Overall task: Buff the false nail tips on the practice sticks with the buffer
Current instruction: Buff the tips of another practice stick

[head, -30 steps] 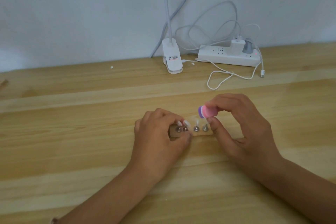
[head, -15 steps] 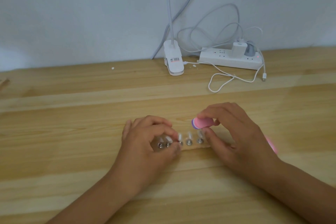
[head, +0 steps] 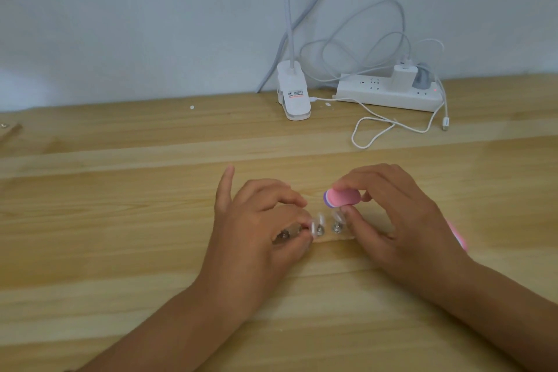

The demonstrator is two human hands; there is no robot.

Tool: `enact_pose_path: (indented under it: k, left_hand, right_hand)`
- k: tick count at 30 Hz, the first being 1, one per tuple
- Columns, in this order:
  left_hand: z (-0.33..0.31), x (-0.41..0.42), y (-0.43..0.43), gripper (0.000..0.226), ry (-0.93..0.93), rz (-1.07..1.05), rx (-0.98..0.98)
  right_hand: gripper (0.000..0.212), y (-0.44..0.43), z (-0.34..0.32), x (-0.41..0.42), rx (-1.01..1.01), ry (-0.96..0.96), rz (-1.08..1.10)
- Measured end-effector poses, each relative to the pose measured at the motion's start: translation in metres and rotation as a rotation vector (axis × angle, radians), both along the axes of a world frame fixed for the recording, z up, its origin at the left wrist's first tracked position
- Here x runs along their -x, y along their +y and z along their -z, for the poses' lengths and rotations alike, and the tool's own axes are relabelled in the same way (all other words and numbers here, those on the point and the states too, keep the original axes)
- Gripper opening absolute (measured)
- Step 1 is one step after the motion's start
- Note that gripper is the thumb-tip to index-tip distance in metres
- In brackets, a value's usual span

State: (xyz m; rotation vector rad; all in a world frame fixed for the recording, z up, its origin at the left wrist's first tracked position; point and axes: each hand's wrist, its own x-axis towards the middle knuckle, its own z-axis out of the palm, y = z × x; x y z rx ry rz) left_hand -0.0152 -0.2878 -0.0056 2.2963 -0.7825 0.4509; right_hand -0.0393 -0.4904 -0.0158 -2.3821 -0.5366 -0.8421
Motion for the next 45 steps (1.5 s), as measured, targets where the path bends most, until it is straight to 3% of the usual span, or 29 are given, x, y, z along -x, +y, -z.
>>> enact_pose_path:
  k: [6,12,16,21,29,34,45]
  left_hand:
    - [-0.005,0.003,0.002,0.013,0.108,-0.022,0.234]
    - [-0.008,0.004,0.000,0.011,0.071,-0.021,0.248]
    - [-0.006,0.004,0.003,0.005,0.168,0.010,0.329]
    - [-0.004,0.003,0.004,0.016,0.076,0.081,0.219]
    - [0.000,0.001,0.005,0.023,-0.017,0.128,0.140]
    - [-0.001,0.002,0.004,0.021,0.010,0.132,0.149]
    - [-0.001,0.003,0.003,0.023,0.043,0.170,0.166]
  right_hand:
    - [0.022,0.001,0.000,0.001,-0.007,0.005,0.005]
    - [0.024,0.000,0.000,-0.001,0.006,-0.007,0.003]
    - [0.025,-0.001,-0.001,0.001,-0.054,-0.072,-0.041]
    - [0.028,0.011,0.001,0.011,-0.023,-0.150,-0.211]
    - [0.032,0.015,0.000,0.011,-0.023,-0.165,-0.244]
    - [0.025,0.008,-0.003,0.006,-0.044,-0.133,-0.188]
    - [0.026,0.011,0.001,0.008,0.026,-0.163,-0.292]
